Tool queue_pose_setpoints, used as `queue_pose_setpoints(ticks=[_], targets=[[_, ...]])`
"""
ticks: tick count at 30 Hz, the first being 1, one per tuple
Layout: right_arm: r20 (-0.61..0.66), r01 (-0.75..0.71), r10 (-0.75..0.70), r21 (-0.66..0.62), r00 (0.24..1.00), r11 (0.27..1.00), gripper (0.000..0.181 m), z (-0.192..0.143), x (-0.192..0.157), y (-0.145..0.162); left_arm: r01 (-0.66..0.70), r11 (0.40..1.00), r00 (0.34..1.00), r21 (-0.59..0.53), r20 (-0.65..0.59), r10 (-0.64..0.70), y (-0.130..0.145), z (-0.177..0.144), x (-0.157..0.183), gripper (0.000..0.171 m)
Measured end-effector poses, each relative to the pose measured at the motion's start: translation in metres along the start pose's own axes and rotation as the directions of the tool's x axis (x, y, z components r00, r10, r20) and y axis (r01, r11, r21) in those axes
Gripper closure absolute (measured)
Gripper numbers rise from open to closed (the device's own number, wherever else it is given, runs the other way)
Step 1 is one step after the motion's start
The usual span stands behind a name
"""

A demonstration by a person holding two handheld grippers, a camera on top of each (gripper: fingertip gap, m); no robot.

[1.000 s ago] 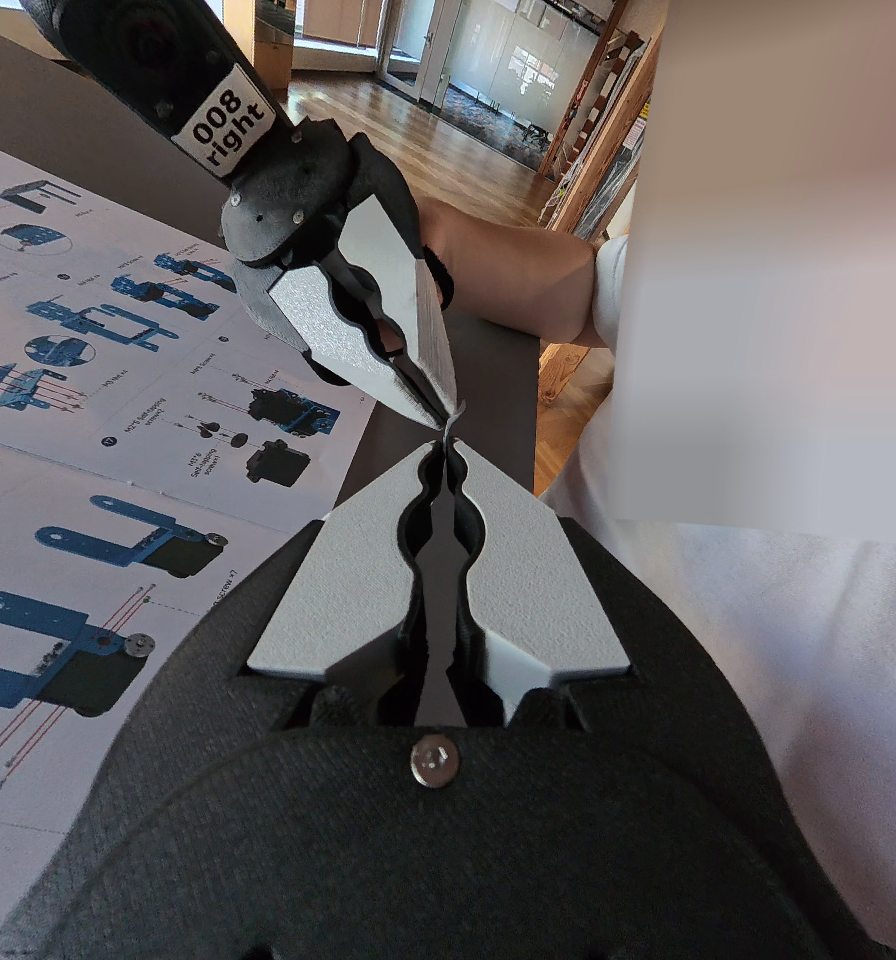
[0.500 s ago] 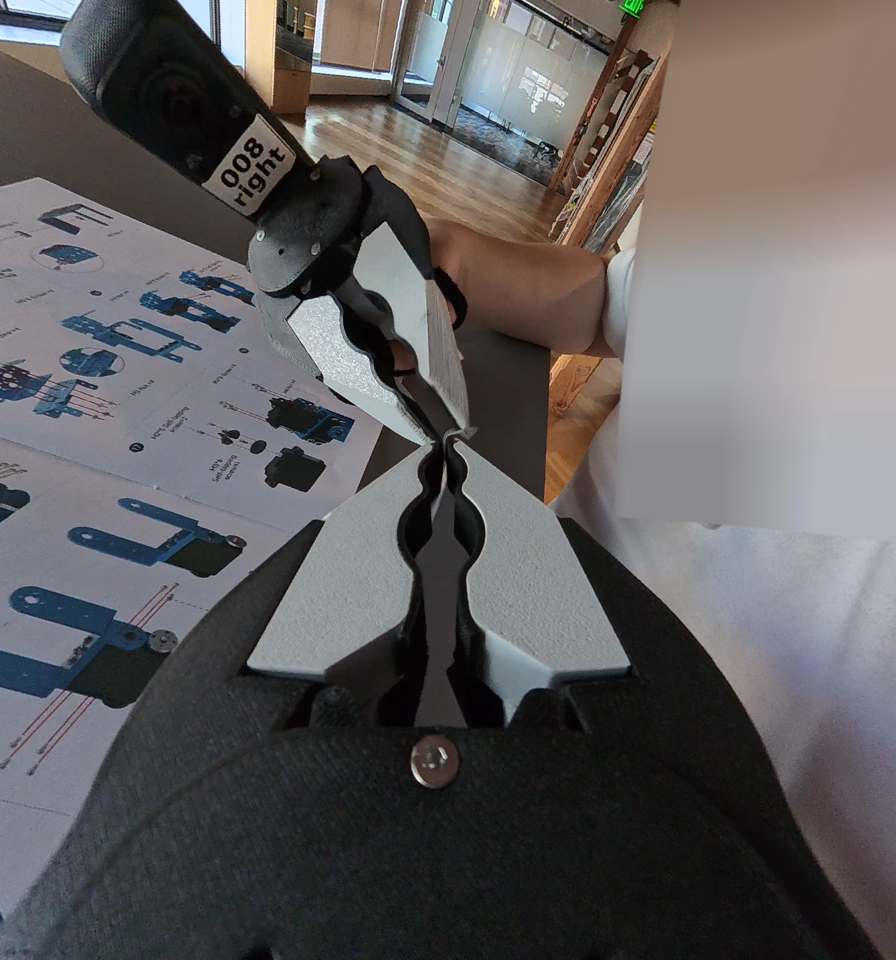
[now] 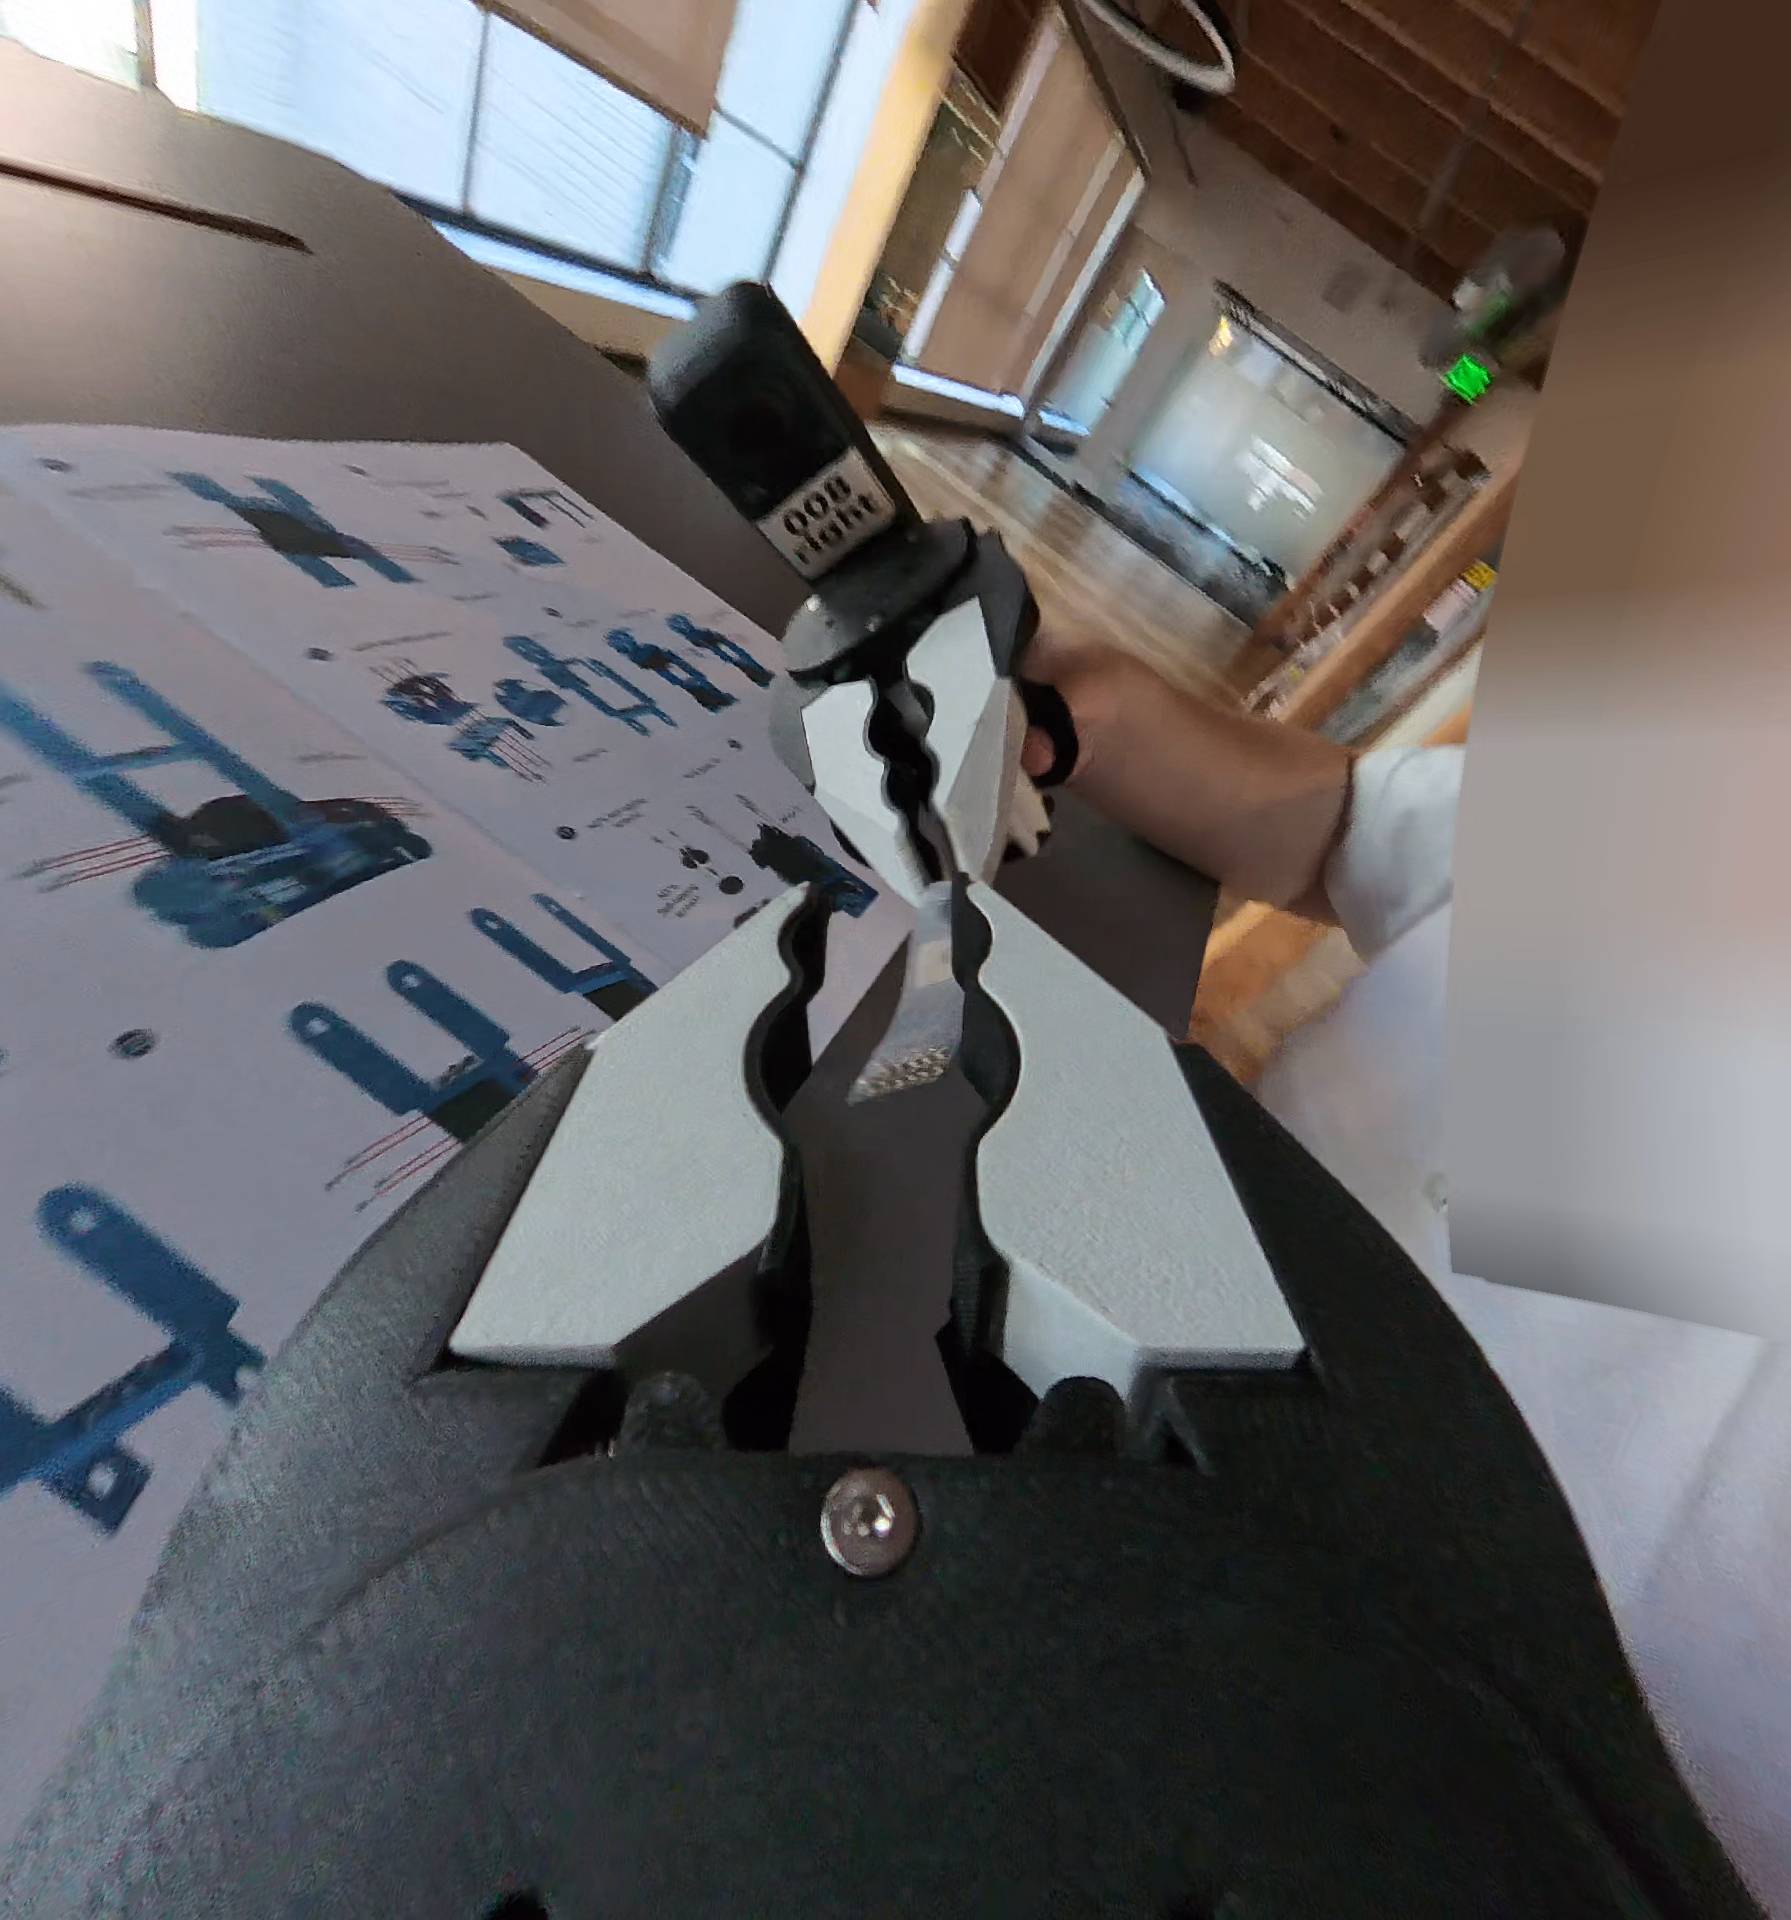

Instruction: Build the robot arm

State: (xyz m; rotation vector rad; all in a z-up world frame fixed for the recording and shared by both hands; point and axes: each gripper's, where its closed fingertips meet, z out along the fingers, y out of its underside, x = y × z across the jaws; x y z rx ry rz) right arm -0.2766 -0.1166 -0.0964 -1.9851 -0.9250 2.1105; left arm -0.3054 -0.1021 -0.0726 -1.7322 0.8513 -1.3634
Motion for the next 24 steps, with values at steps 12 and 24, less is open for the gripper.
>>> queue_pose_setpoints(ticks=[12,24], targets=[[-0.031,0.049,-0.046,0.099,0.998,0.994,0.179,0.015,-0.002,-0.012,0.033,0.990,0.994,0.137,0.101,-0.047,0.005,0.004,0.015,0.159],[-0.040,0.087,-0.083,0.114,0.996,0.990,0.179,0.020,-0.009,-0.010,-0.008,0.993,0.998,0.114,0.070,0.000,0.004,0.010,0.022,0.171]])
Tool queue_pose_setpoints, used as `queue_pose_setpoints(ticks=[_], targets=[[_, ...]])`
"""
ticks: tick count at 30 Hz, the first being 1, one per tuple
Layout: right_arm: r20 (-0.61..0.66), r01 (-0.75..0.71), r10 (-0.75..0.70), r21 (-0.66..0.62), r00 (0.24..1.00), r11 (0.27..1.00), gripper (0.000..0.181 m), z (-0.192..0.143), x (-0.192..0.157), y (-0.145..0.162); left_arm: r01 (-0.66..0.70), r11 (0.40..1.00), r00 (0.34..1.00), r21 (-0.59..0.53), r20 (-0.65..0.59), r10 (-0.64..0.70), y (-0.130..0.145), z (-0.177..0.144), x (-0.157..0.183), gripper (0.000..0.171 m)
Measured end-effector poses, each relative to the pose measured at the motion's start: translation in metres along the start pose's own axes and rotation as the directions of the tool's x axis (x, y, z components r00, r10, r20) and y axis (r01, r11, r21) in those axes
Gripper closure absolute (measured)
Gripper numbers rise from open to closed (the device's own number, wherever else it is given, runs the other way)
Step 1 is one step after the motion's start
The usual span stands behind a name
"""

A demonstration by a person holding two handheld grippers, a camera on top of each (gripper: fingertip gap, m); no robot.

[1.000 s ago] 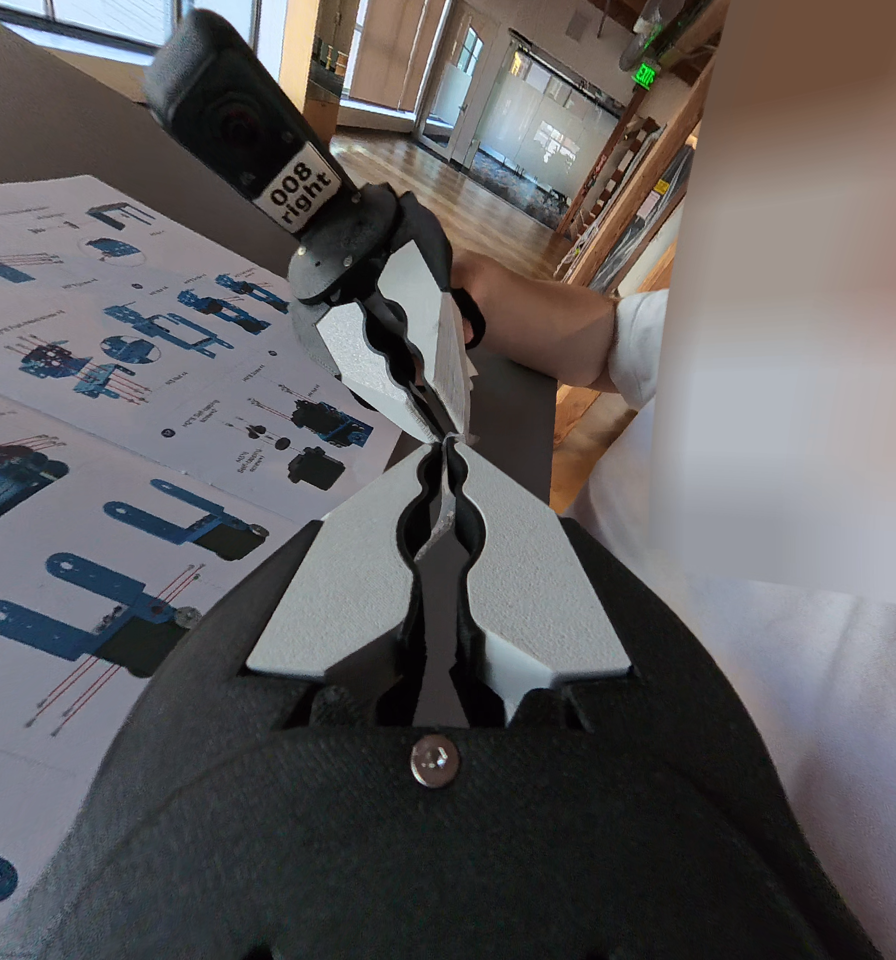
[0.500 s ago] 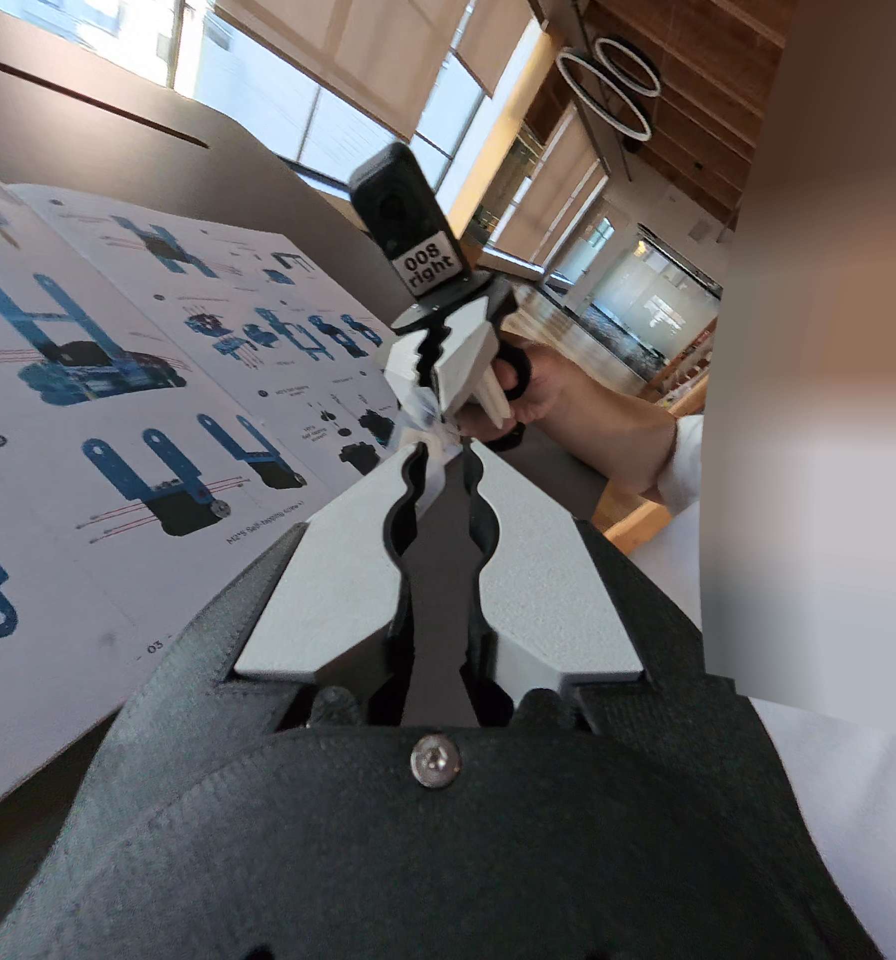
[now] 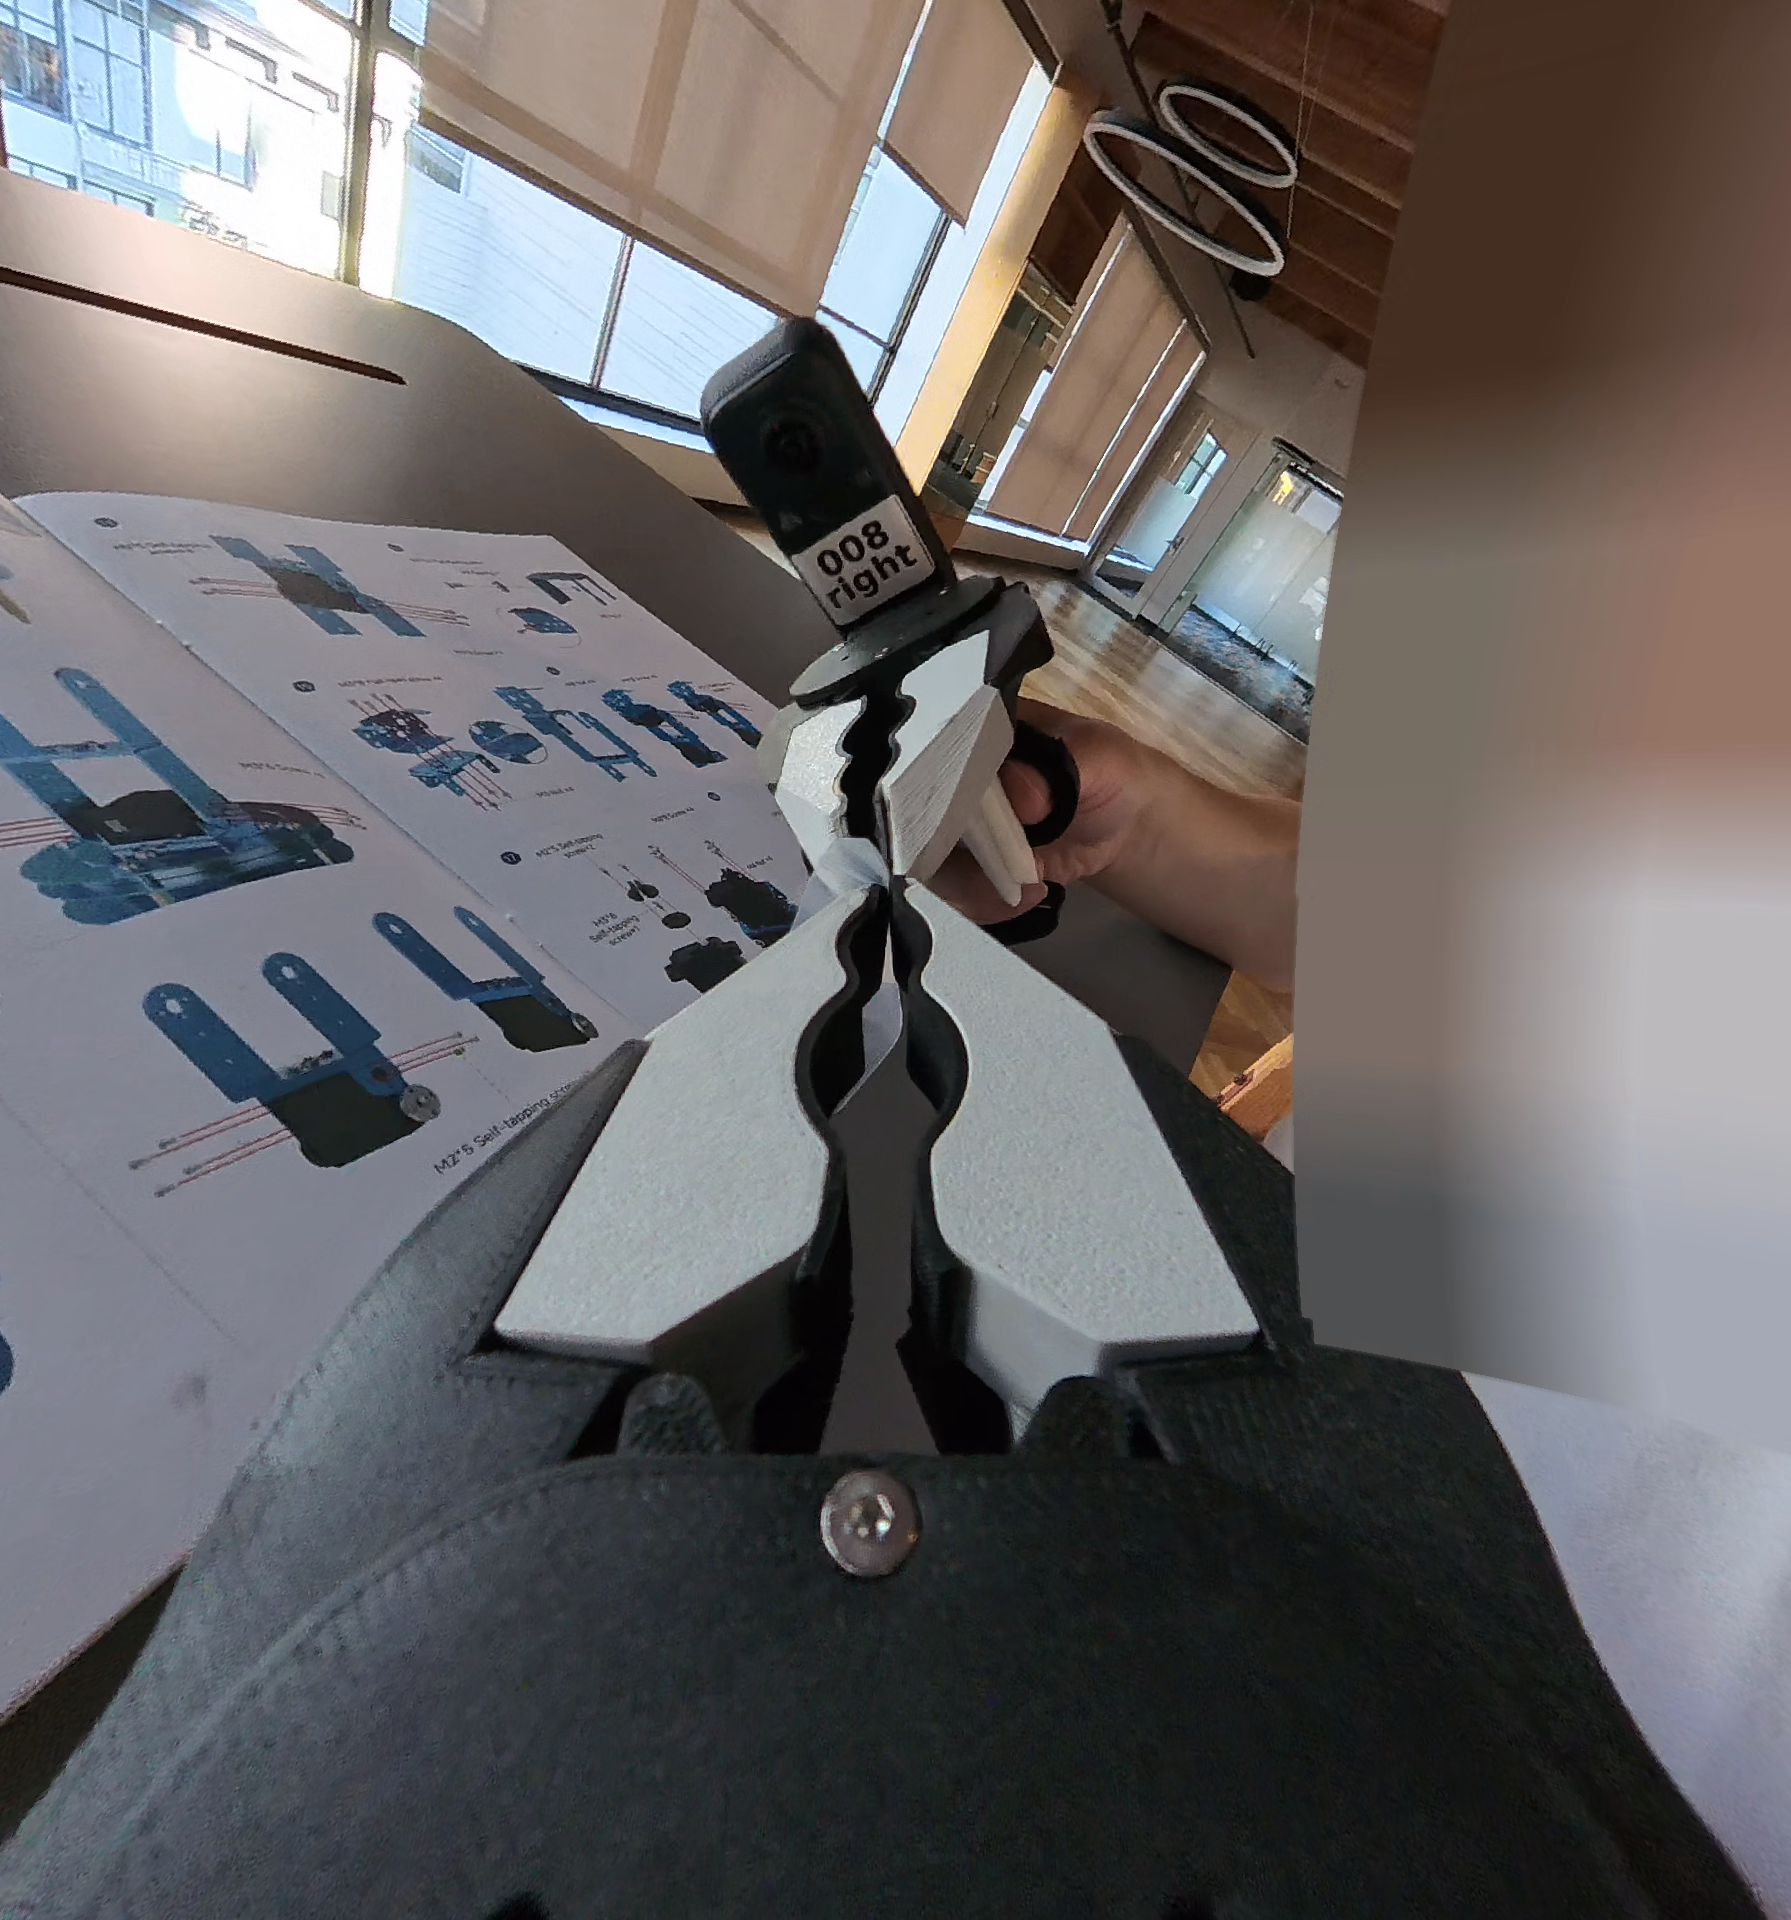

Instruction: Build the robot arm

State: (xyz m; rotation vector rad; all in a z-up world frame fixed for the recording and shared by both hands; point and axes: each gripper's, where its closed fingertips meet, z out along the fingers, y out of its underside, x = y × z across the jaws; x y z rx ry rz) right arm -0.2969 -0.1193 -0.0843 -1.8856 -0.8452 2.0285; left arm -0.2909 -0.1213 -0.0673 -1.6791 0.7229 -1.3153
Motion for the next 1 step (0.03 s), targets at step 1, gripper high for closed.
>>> queue_pose_setpoints(ticks=[1], targets=[[0.011,-0.010,0.010,0.003,1.000,1.000,0.179,-0.0006,-0.0014,-0.0006,0.005,1.000,1.000,0.004,-0.013,-0.005,-0.0007,-0.0001,0.0008,0.171]])
